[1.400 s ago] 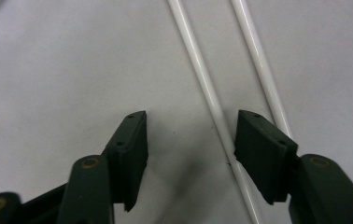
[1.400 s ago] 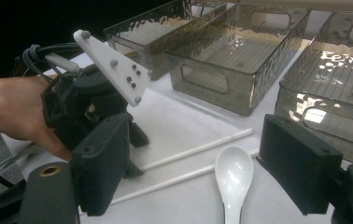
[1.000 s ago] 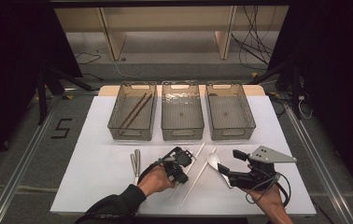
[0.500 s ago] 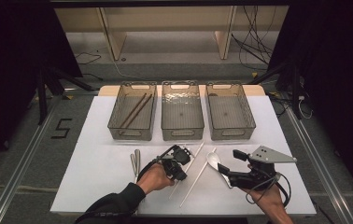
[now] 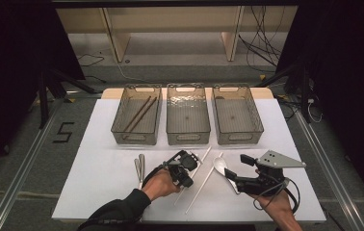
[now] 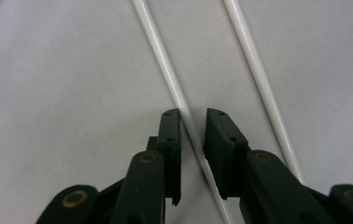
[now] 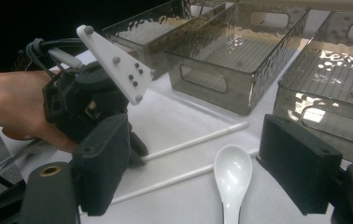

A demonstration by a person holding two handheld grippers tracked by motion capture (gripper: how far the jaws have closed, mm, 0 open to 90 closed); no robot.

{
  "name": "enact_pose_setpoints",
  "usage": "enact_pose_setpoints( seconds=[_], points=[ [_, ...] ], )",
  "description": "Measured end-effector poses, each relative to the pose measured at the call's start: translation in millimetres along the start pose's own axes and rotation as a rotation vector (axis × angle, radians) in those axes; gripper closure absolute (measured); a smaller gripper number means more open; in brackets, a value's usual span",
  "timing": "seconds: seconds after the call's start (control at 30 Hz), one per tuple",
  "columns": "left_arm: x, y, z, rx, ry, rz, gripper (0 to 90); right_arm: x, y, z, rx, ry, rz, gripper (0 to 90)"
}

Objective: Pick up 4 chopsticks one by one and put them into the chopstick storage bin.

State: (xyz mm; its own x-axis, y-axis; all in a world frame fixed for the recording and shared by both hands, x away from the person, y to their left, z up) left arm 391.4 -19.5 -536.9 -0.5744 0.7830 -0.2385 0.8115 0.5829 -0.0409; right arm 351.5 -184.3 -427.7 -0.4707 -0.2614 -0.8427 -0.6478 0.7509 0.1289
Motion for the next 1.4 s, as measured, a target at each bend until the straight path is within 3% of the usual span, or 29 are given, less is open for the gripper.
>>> enact_pose_setpoints(
  seconds=[0.3,0.67,1.4],
  points=[
    [-0.1,2.5,-1.0,0.023,0.001,-0.015,78.5,0.1,0.3,-0.2,0.0,0.0,-0.002,25.5],
    [0.7,6.6,-1.0,0.007,0.006,-0.015,83.2,0.0,-0.1,-0.4,0.001,0.0,0.0,25.6],
    [2.5,13.9,-2.8,0.032,0.01,-0.036,85.2,-0.7,-1.0,-1.6,0.002,-0.004,0.003,25.6]
  ],
)
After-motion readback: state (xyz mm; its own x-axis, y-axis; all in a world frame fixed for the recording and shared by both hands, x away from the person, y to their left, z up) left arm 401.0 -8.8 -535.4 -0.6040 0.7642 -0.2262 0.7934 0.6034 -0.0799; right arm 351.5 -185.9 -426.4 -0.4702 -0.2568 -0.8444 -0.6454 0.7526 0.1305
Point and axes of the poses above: each handheld gripper's, and its own axes: z roughly forward along the jaws, x roughly out of its underside, y roughly to its left, the point moved 8 cm from there along z, roughly forward along the jaws, and after that the axes turned 5 degrees about y, right-handed, at the moved point
